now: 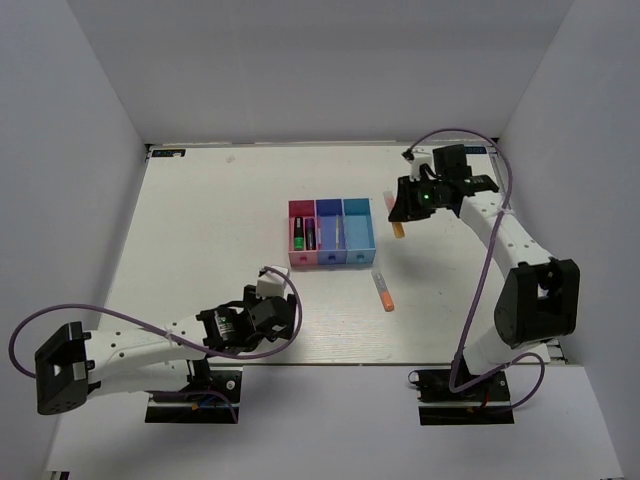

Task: Sort the stationery into containers
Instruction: Place the pen in the storage box.

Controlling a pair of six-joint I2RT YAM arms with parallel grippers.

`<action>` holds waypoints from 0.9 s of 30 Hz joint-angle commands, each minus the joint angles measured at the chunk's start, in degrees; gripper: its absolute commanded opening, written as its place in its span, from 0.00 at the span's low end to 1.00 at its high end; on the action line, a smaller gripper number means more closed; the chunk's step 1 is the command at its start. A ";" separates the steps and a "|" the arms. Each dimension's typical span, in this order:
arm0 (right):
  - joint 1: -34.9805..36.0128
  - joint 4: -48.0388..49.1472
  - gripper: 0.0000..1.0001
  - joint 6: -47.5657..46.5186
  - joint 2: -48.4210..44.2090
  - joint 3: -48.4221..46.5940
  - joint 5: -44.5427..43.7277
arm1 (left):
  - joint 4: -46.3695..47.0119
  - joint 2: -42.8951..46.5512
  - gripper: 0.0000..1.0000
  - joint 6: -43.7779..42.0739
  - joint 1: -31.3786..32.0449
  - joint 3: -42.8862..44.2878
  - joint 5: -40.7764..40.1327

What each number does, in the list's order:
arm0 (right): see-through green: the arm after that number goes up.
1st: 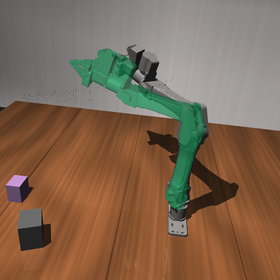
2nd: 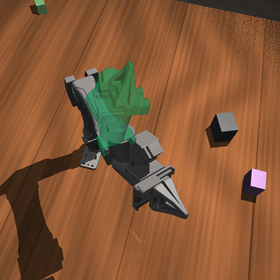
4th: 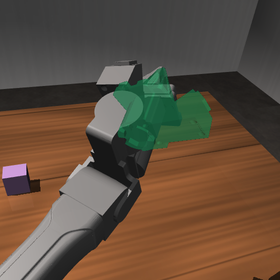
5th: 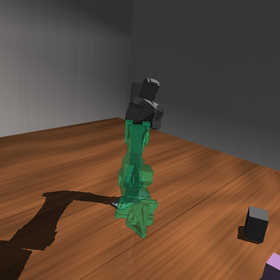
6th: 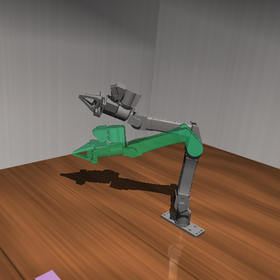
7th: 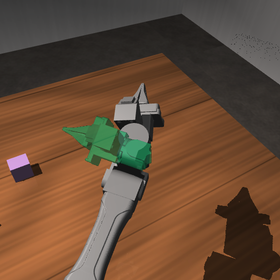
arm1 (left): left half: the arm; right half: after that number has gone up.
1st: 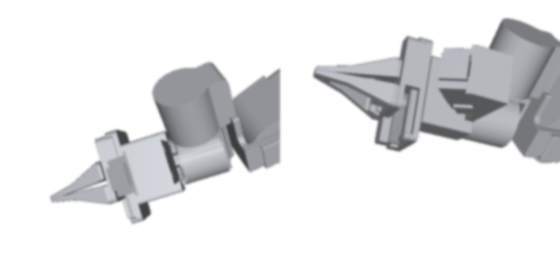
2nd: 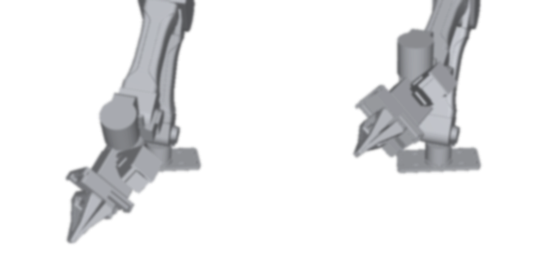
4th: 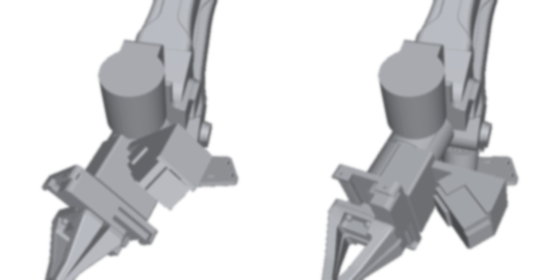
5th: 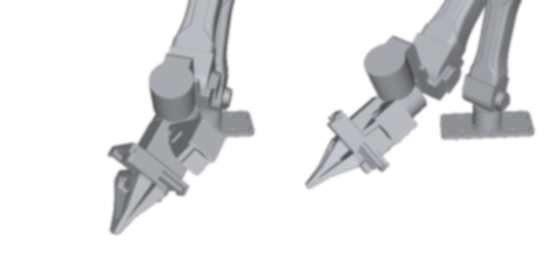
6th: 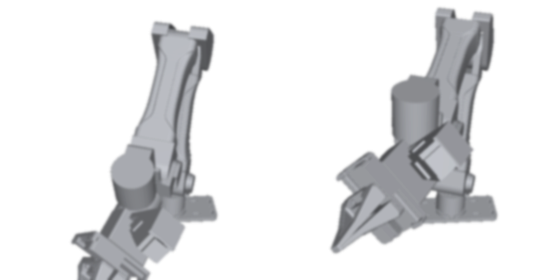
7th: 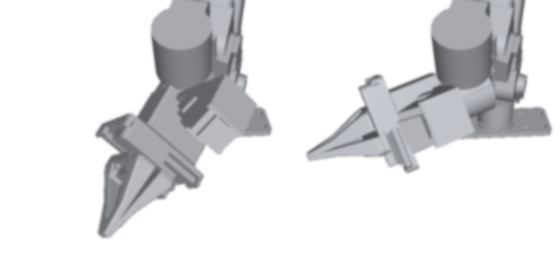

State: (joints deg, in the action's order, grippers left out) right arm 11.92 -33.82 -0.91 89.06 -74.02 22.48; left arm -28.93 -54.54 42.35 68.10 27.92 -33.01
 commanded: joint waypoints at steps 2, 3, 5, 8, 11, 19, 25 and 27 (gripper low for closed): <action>4.68 1.92 0.01 -1.03 7.15 -5.86 5.38 | -0.16 -2.14 0.80 1.51 1.07 3.45 -0.91; 5.91 1.75 0.02 -0.77 8.31 -6.83 5.03 | -0.34 -2.75 0.80 1.60 1.25 3.63 -1.08; 7.58 1.39 0.04 0.37 10.51 -11.13 4.24 | -0.86 -3.55 0.80 2.21 2.04 4.59 -1.87; 9.78 1.92 0.10 2.03 14.91 -13.78 0.21 | -1.22 -4.61 0.80 2.65 2.66 5.65 -2.66; 11.19 2.10 0.15 1.88 17.29 -15.54 -2.96 | -1.39 -5.31 0.80 3.18 3.36 6.18 -3.11; 12.16 0.16 0.54 -0.66 18.96 -16.95 -6.31 | -1.83 -6.63 0.80 3.27 3.97 7.94 -3.46; 12.25 0.25 0.56 -0.76 15.98 -14.58 -6.92 | -2.10 -6.89 0.80 3.09 4.06 8.20 -3.55; 12.25 0.16 0.47 -0.76 13.53 -12.14 -7.88 | -2.62 -6.63 0.80 3.00 4.24 8.11 -3.81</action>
State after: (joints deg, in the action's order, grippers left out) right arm 23.83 -32.93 -0.93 107.72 -88.29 16.12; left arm -30.55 -61.63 45.06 71.81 34.13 -35.24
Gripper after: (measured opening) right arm 0.486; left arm 0.800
